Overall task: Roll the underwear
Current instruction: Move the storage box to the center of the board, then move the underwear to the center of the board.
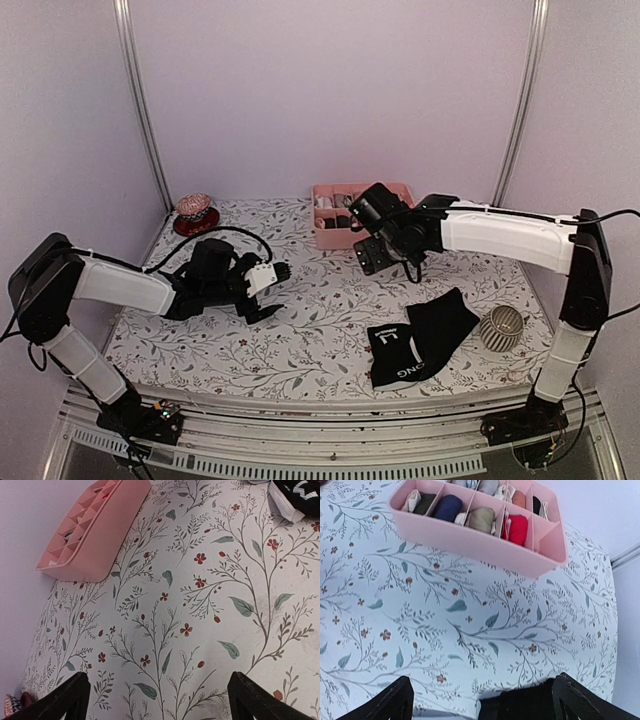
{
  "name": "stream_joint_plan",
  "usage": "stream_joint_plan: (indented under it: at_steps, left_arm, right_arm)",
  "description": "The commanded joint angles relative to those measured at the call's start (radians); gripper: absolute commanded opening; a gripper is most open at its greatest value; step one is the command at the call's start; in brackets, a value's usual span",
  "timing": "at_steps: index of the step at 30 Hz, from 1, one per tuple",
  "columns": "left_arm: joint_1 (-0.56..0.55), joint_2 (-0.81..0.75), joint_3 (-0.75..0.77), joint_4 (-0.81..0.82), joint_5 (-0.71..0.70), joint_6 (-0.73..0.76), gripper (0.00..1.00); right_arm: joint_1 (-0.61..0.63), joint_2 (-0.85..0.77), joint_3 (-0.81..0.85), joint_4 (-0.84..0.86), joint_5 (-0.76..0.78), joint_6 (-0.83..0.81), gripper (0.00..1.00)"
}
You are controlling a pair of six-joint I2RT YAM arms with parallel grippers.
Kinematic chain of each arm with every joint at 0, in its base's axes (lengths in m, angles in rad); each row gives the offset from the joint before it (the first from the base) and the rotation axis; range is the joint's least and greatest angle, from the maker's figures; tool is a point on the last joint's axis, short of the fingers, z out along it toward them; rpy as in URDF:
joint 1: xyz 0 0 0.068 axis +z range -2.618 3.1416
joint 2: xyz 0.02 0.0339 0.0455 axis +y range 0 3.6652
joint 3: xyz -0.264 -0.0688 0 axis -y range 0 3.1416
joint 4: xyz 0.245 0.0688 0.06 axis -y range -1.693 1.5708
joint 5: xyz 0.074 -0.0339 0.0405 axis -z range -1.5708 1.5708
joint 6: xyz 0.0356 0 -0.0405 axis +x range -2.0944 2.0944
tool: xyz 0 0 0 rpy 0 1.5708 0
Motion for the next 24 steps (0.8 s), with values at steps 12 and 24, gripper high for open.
stream_joint_plan:
  at_steps: [12, 24]
  left_arm:
    - [0.003, 0.023, 0.024, -0.007, -0.009, 0.001, 0.99]
    - [0.002, 0.021, 0.017, -0.002, -0.007, 0.008, 0.99]
  right_arm:
    - [0.048, 0.001, -0.358, -0.001, 0.064, 0.528, 0.99]
    - [0.067, 0.221, -0.248, -0.125, 0.179, 0.923, 0.90]
